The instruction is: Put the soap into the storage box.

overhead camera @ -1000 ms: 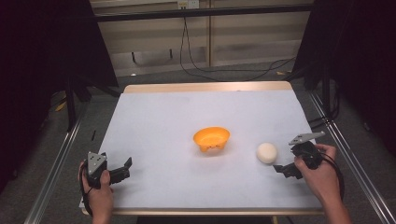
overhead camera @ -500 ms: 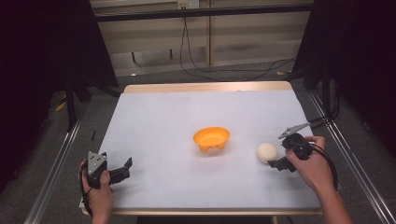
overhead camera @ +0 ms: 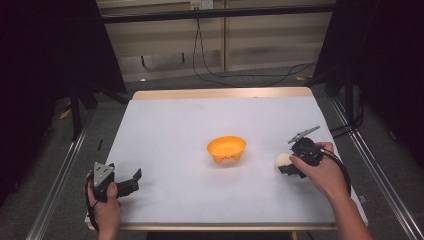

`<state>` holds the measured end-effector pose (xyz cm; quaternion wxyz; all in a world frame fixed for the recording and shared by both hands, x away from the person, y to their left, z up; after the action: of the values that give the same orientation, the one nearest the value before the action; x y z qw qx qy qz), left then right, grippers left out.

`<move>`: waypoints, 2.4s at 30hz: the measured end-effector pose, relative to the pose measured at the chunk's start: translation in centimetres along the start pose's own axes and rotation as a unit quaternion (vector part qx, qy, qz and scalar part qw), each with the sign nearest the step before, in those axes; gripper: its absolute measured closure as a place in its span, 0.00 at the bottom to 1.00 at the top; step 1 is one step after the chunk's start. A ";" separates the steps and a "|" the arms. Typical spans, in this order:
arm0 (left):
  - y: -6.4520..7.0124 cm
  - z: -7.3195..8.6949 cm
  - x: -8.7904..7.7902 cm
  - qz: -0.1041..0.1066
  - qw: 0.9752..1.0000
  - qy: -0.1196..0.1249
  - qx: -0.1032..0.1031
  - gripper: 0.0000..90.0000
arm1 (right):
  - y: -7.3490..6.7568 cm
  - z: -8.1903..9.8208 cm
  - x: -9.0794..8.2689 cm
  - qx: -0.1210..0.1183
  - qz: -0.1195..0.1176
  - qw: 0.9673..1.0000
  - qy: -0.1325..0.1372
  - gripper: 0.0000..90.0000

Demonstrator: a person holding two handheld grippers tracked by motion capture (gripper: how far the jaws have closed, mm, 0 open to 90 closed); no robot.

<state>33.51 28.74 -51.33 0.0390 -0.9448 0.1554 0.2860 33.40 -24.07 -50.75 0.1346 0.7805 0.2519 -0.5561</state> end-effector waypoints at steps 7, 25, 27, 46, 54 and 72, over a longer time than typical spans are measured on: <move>0.0 0.0 0.0 0.000 1.000 0.000 0.000 0.02 | 0.0 -0.3 0.8 0.000 0.006 1.000 -0.013 0.26; 0.1 0.0 0.0 0.001 1.000 0.001 0.002 0.02 | 0.2 -0.4 1.0 0.012 0.000 1.000 -0.018 0.27; 0.1 0.0 0.0 0.002 1.000 0.001 0.003 0.02 | 0.3 -0.4 1.0 0.010 0.002 1.000 -0.015 0.27; 0.1 0.0 0.0 0.002 1.000 0.000 0.004 0.02 | -0.2 -2.1 -1.0 -0.004 0.000 1.000 0.015 0.27; 0.1 0.0 0.1 0.003 1.000 0.000 0.001 0.02 | -0.9 -3.5 -1.5 -0.013 -0.004 1.000 0.017 0.27; 0.1 0.0 0.1 0.001 1.000 -0.002 0.004 0.02 | -2.7 -6.9 -2.7 -0.047 -0.006 0.998 0.035 0.27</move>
<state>33.52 28.63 -51.35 0.0424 -0.9440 0.1572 0.2869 36.79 -19.07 -45.60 0.1585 0.7908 0.2873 -0.5166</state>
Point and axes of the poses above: each handheld gripper's, and its own axes: x roughly forward along the jaws, z roughly out of its underside, y roughly to its right, the point moved 7 cm from there along x, roughly forward along the jaws, and after that the axes turned 8 degrees about -y, right-handed, at the moved point
